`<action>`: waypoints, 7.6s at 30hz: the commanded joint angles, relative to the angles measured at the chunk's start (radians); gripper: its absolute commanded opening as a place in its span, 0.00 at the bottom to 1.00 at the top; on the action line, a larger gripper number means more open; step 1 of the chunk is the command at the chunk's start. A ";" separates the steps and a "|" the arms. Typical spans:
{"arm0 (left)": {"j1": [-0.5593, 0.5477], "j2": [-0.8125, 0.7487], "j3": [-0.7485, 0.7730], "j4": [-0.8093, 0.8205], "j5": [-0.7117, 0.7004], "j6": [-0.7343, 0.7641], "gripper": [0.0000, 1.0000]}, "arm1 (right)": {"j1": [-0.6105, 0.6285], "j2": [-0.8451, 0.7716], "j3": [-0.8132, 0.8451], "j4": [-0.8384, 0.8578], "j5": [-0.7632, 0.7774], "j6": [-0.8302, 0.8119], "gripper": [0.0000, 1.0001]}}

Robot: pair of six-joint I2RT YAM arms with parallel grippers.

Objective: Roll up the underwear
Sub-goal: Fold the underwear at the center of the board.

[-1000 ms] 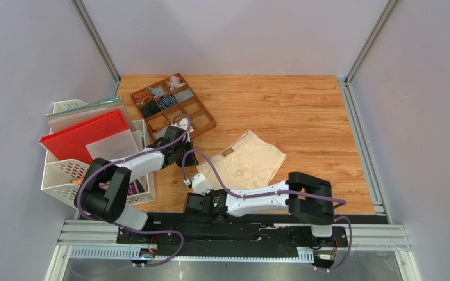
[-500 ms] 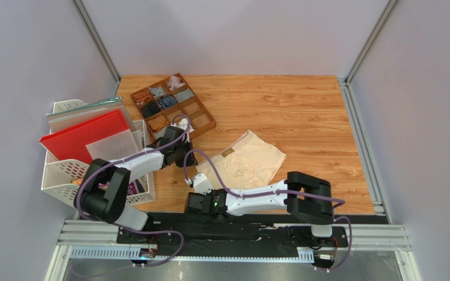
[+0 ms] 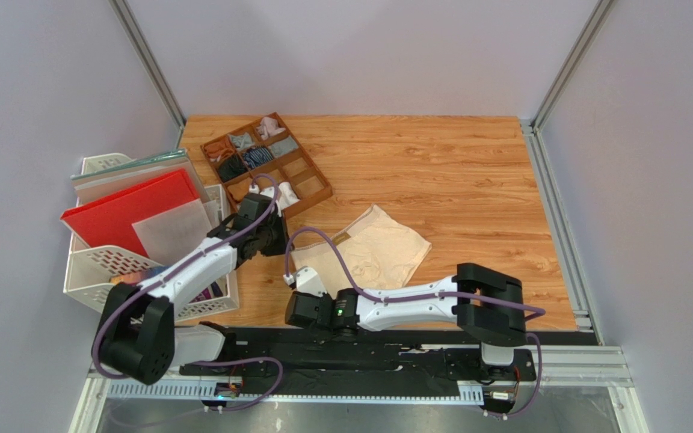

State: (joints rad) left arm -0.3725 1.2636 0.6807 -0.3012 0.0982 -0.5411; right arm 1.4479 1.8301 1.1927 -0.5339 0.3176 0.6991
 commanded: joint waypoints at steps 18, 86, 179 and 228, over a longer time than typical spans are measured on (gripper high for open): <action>0.003 0.002 0.206 -0.188 -0.042 0.024 0.00 | -0.260 -0.445 -0.197 -0.032 0.060 -0.075 0.00; -0.178 0.606 0.807 -0.188 0.034 -0.003 0.00 | -0.822 -0.273 -0.292 0.268 -0.348 -0.394 0.42; -0.232 0.789 1.095 -0.237 0.069 0.030 0.00 | -1.035 -0.473 -0.140 -0.064 -0.130 -0.475 0.00; -0.232 1.077 1.313 -0.237 0.090 0.066 0.00 | -1.176 -0.143 -0.050 0.066 -0.146 -0.572 0.52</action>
State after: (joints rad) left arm -0.6006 2.3379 1.9537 -0.5358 0.1982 -0.4938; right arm 0.2855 1.7573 1.1339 -0.5148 0.1967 0.1715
